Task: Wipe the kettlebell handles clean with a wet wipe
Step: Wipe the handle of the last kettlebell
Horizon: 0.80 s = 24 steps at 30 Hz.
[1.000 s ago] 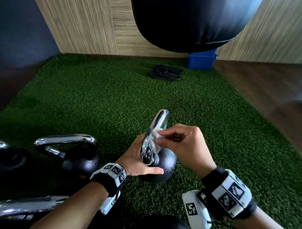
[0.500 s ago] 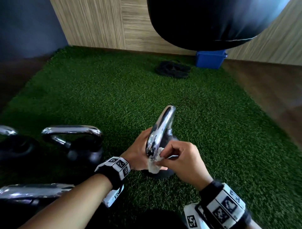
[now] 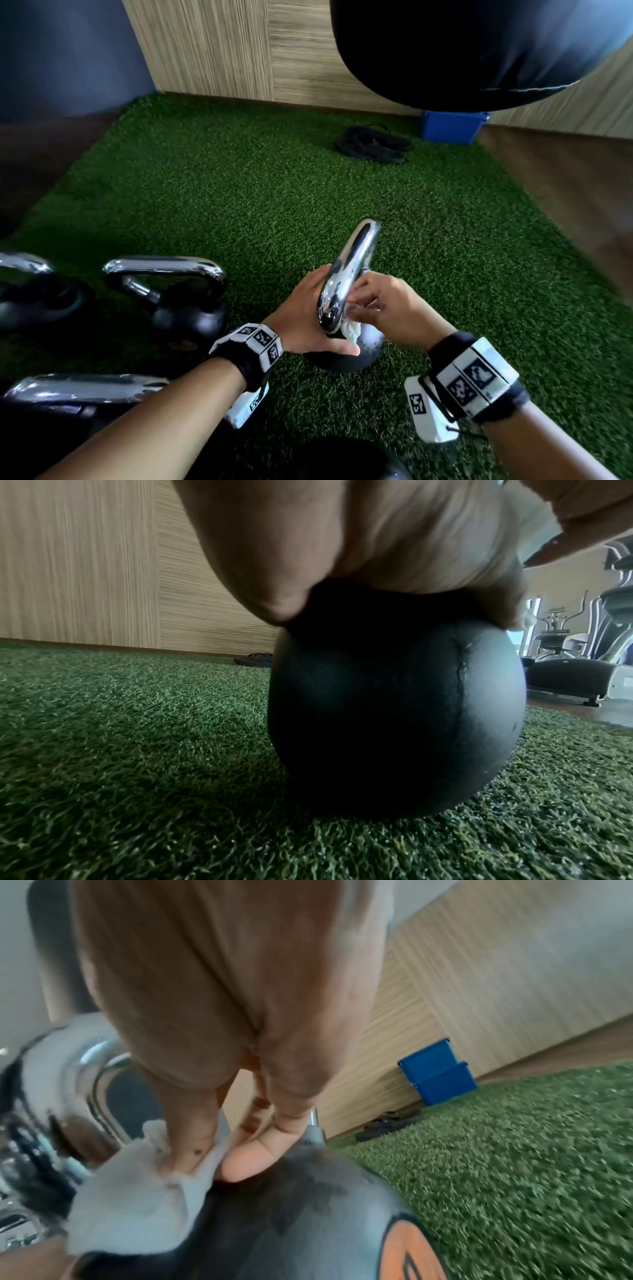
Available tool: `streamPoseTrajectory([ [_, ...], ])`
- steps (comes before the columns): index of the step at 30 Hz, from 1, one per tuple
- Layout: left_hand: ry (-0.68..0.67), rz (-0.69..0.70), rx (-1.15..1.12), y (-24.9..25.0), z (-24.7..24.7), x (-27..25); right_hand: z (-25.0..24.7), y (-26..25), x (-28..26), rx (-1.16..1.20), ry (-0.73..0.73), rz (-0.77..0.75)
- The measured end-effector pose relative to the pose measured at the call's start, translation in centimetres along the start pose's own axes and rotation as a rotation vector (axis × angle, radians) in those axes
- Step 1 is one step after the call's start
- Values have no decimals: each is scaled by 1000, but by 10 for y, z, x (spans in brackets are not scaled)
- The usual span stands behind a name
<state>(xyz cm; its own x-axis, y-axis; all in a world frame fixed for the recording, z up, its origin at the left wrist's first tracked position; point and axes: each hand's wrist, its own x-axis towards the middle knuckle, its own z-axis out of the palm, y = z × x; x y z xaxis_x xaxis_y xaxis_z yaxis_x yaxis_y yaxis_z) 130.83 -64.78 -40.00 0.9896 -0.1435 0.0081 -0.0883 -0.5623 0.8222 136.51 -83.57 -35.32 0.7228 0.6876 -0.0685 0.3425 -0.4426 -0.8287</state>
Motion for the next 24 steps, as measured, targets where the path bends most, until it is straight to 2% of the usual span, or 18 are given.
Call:
streamPoseTrajectory([
  [2, 22, 96, -8, 5, 0, 2, -3, -5, 3, -40, -45, -5],
  [5, 49, 176, 10, 3, 1, 8, -3, -7, 5, 142, -69, -29],
  [7, 46, 187, -3, -2, 2, 8, -5, -7, 8, 166, -108, -18],
  [11, 17, 170, 45, -7, 2, 8, -14, -12, 17, 54, -238, -21],
  [15, 52, 127, 78, -13, 4, 10, -18, -10, 20, 202, -292, -69],
  [17, 20, 143, 56, -14, 3, 11, -14, -6, 20, 330, -276, -49],
  [21, 70, 276, 101, -11, 2, 11, 5, 2, 19, 946, -178, -19],
  [24, 79, 299, 94, -9, 0, 10, 15, 7, 20, 1097, -139, -47],
])
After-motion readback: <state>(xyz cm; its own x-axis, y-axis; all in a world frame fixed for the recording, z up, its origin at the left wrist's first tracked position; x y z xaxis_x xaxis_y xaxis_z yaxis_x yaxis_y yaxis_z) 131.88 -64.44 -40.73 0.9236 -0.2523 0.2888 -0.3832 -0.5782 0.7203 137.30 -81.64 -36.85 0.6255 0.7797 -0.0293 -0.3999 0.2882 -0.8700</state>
